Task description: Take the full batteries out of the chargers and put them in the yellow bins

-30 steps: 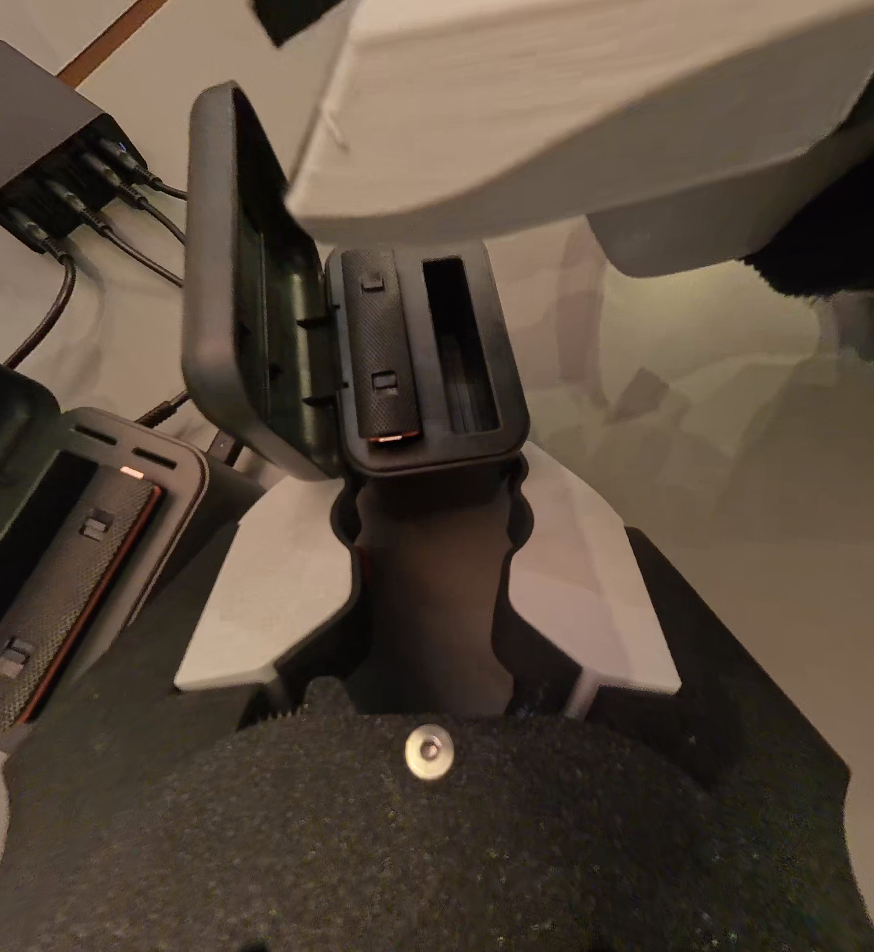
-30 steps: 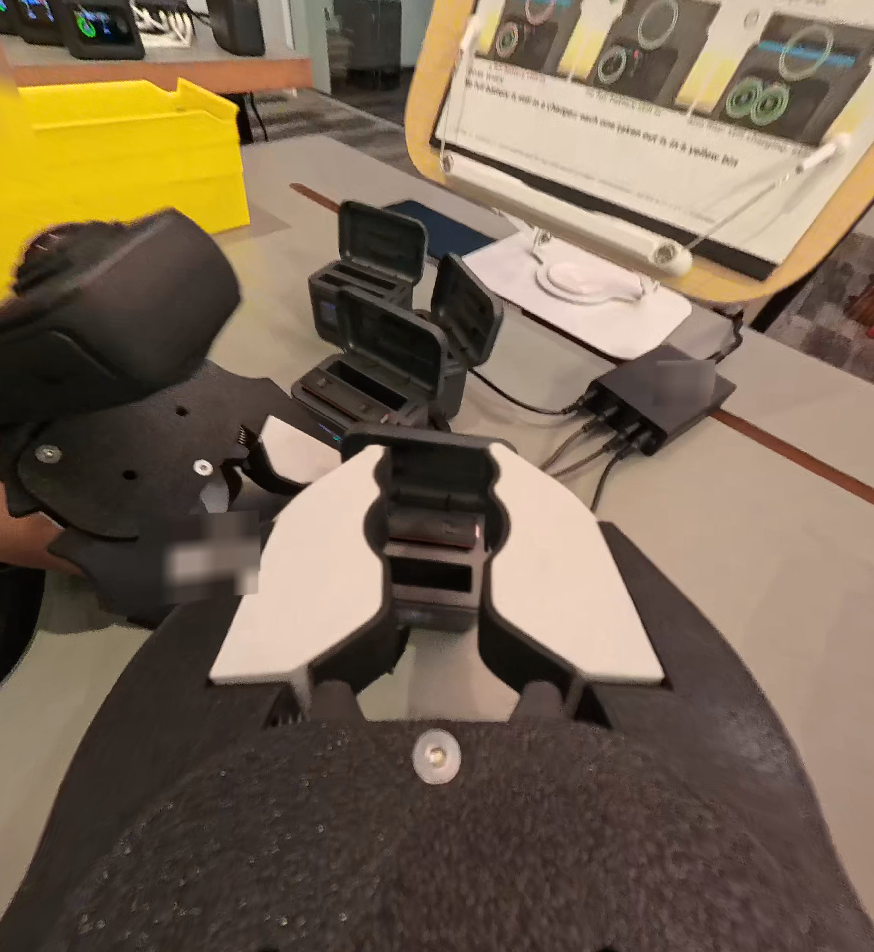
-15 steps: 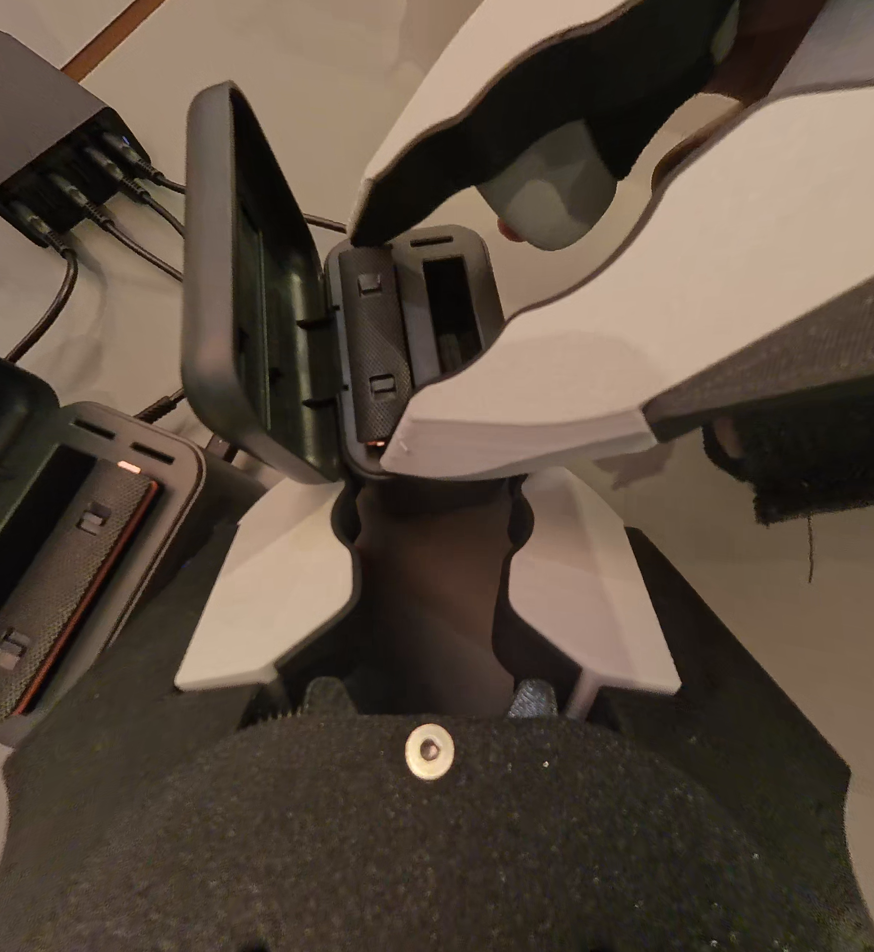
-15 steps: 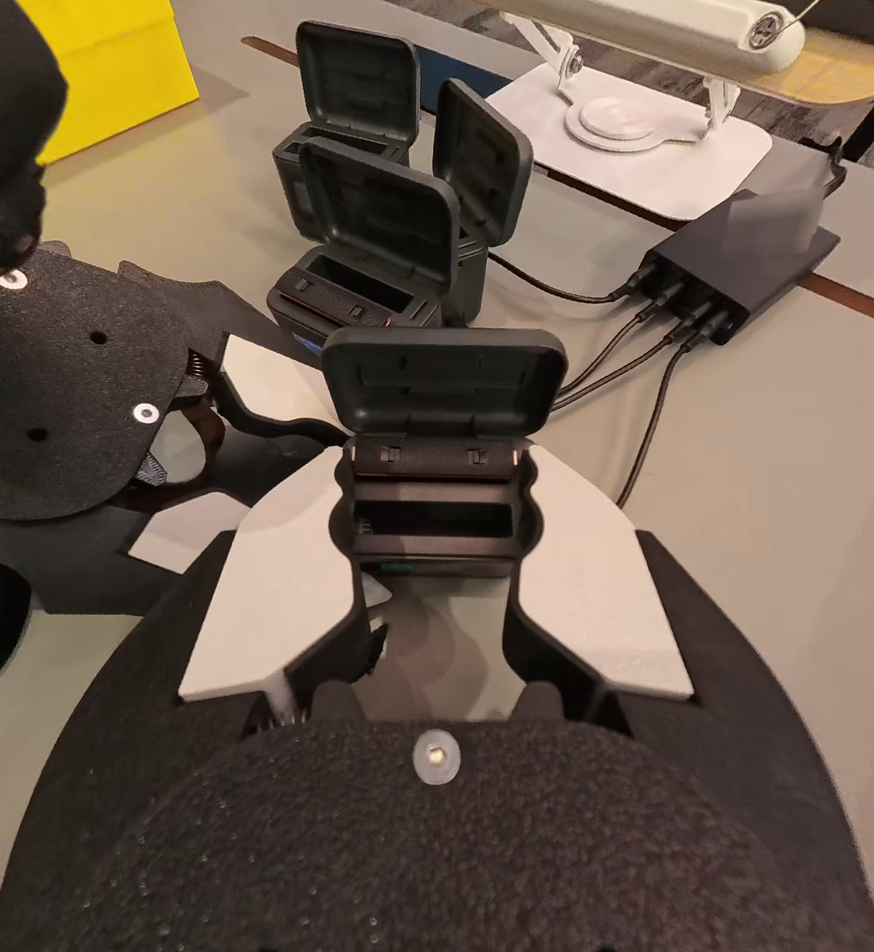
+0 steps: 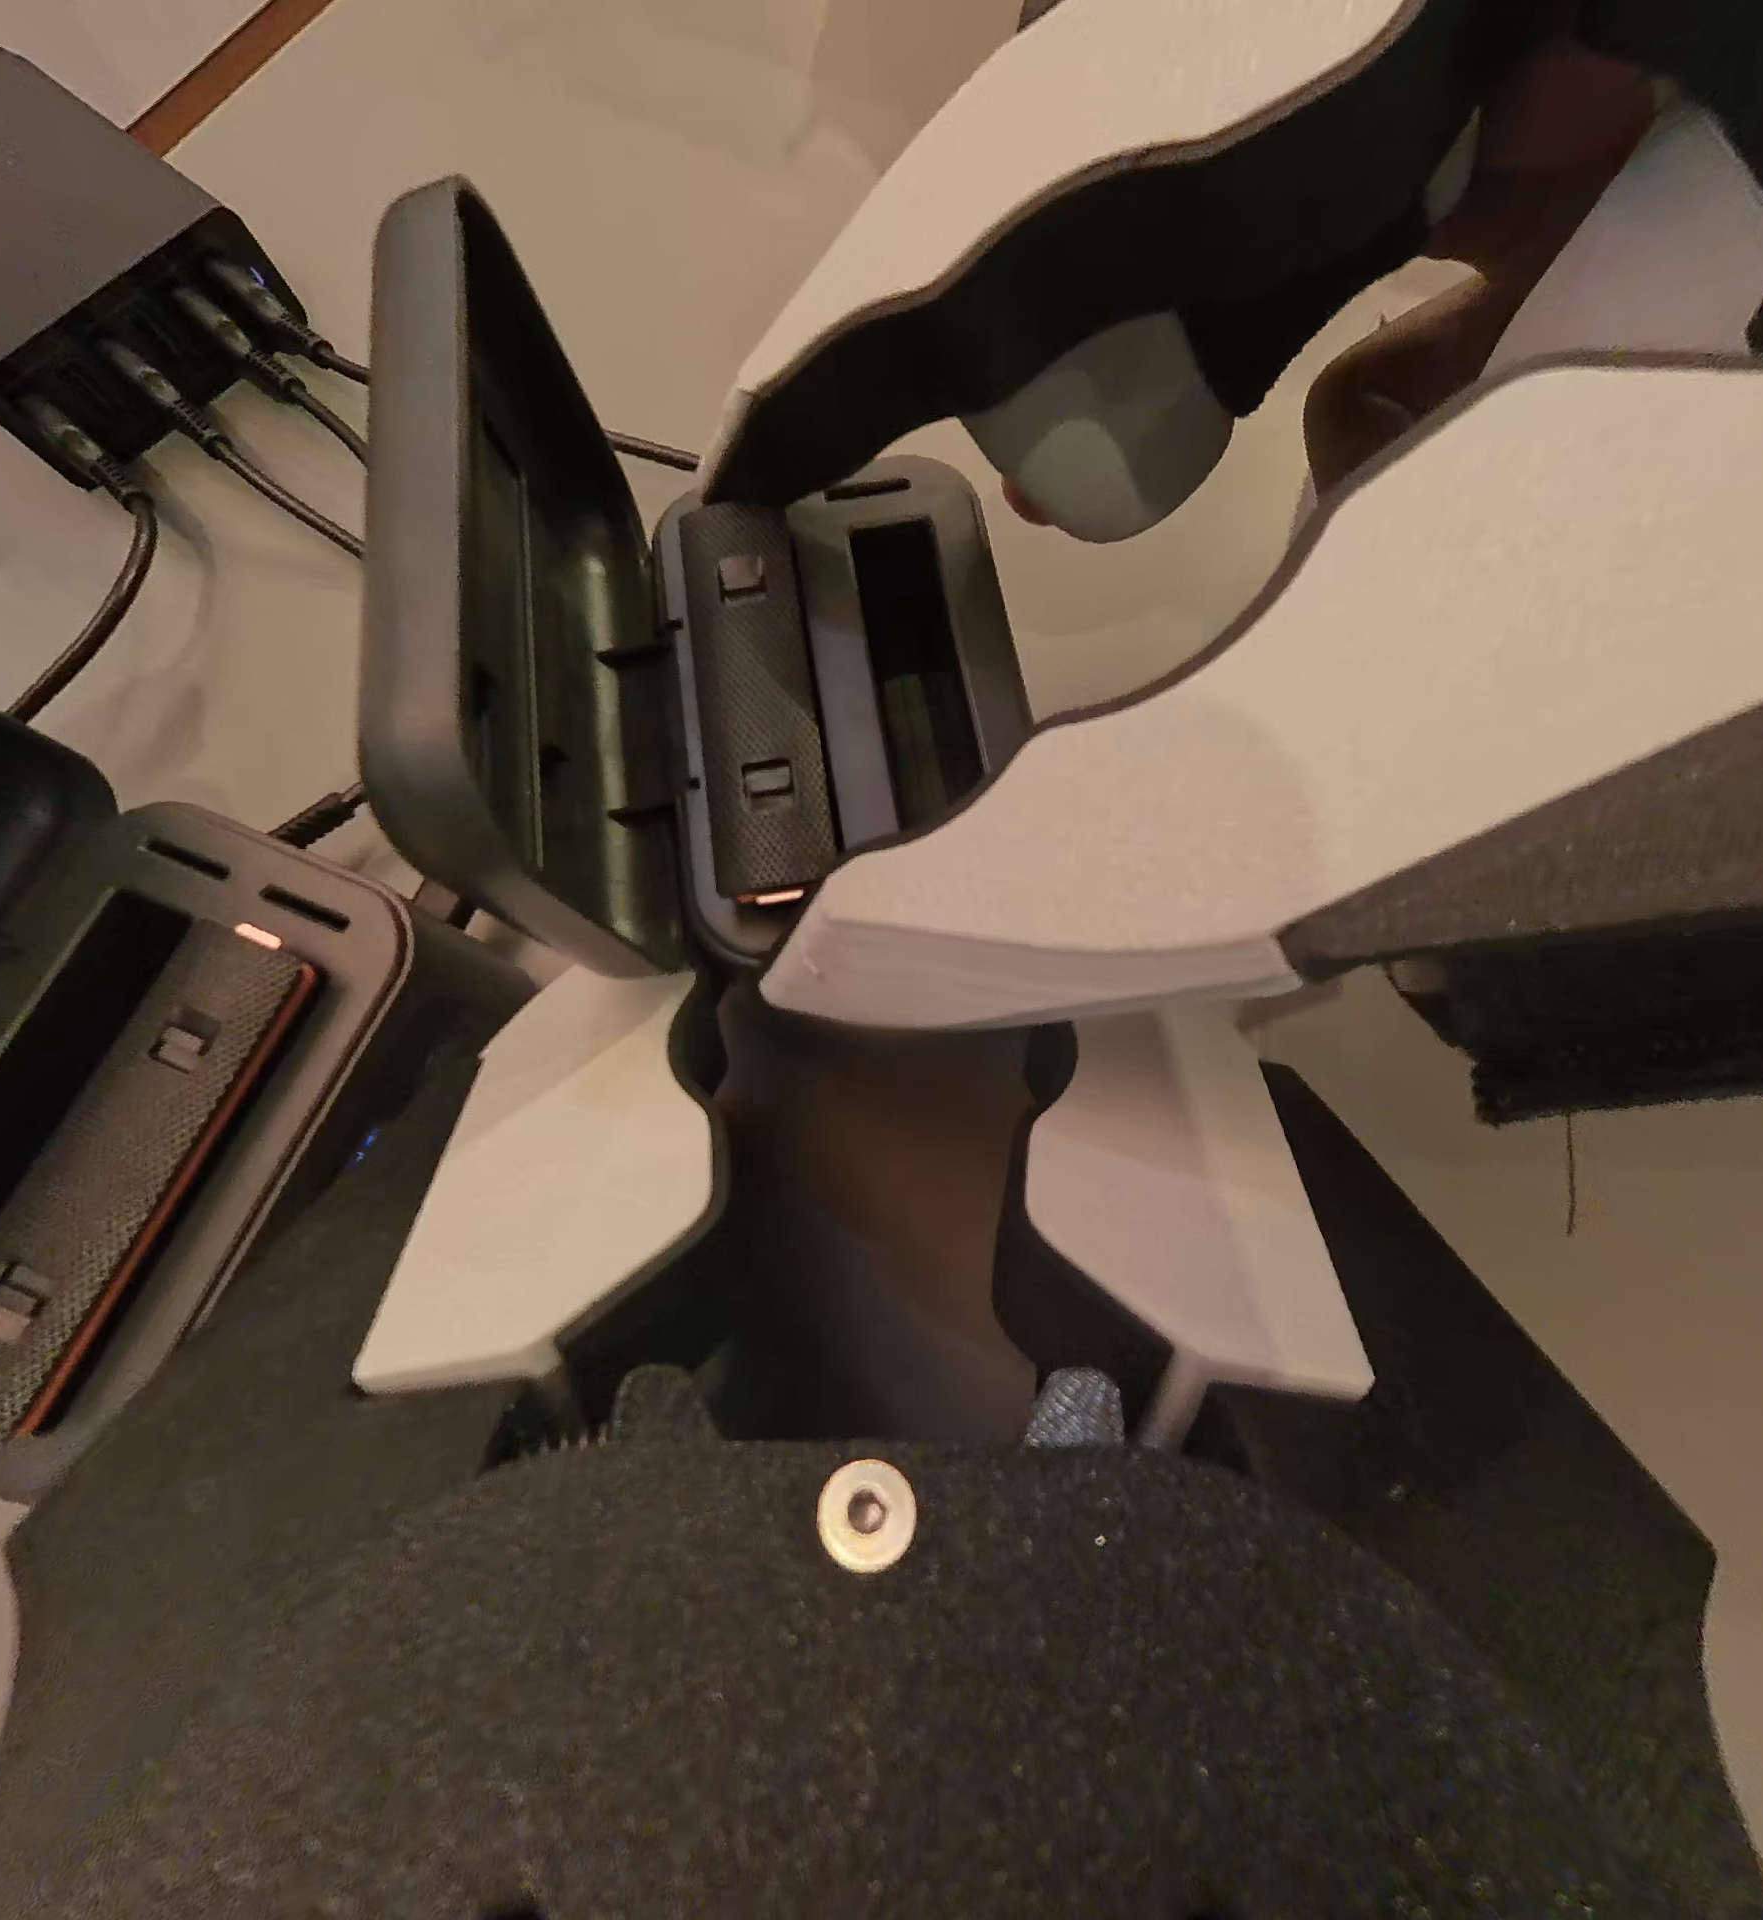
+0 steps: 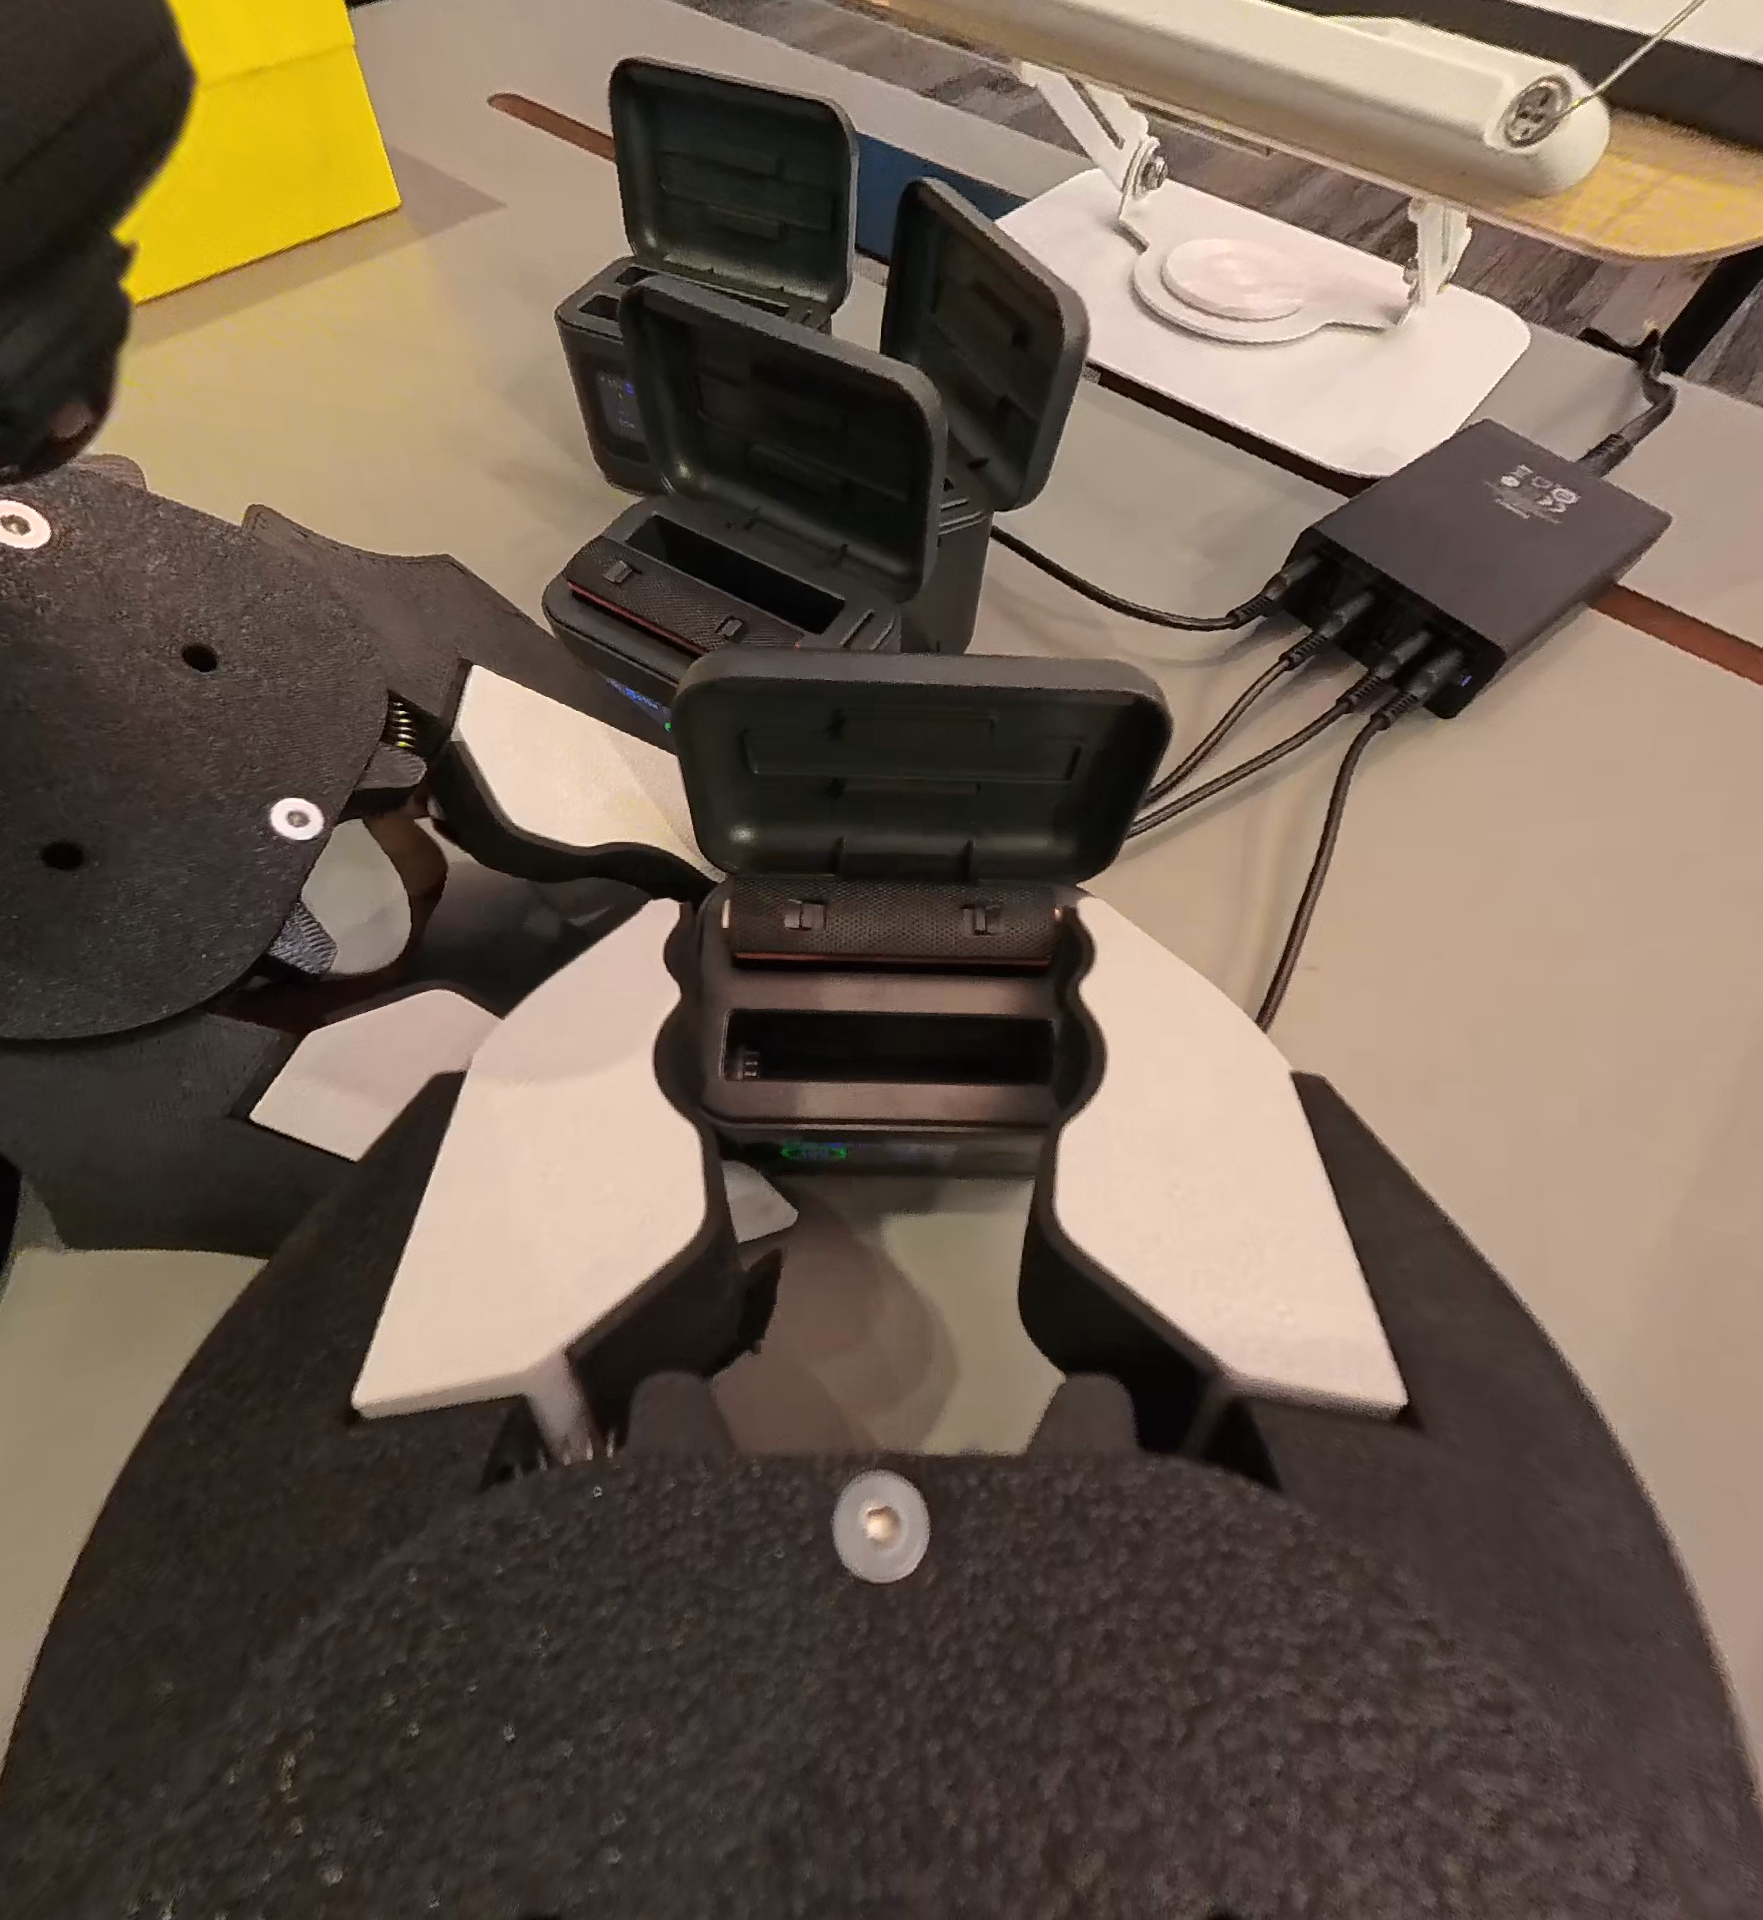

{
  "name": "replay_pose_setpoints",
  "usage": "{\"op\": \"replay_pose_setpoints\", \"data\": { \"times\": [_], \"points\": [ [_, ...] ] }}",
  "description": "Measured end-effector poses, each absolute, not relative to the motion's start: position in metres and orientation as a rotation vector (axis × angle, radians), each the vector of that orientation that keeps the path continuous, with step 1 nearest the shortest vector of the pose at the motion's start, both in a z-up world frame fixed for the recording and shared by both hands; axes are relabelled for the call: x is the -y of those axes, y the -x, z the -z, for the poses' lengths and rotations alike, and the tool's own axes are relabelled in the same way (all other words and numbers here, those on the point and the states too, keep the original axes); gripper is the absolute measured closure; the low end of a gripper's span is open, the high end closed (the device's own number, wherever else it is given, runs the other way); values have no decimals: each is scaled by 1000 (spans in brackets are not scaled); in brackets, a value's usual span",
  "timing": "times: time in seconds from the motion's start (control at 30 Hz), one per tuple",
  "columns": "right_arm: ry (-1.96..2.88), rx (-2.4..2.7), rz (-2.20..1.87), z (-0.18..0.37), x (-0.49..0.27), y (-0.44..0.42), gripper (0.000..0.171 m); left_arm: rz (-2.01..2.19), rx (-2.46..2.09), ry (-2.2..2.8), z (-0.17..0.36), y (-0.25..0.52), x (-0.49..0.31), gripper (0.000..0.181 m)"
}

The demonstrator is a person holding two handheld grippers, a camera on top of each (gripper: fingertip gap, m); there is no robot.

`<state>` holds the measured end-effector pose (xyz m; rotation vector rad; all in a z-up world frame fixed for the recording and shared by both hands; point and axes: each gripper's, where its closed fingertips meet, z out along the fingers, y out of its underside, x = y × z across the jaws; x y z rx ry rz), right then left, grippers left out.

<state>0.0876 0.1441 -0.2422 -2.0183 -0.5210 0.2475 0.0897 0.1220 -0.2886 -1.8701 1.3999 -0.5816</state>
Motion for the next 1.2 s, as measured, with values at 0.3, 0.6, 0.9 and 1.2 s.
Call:
{"op": "replay_pose_setpoints", "data": {
  "times": [0.3,0.6,0.9,1.2],
  "points": [
    [1989,522,-287,240,-144,-89,112,565,-1403,1861,289,-89,-122,124],
    [1959,515,-267,236,-143,-89,113,562,-1398,1848,287,-89,-122,124],
    [1841,453,-304,200,-142,-94,114,572,-1402,1860,288,-88,-122,124],
    [1827,418,-339,191,-143,-100,113,578,-1400,1863,288,-89,-122,124]
  ]
}}
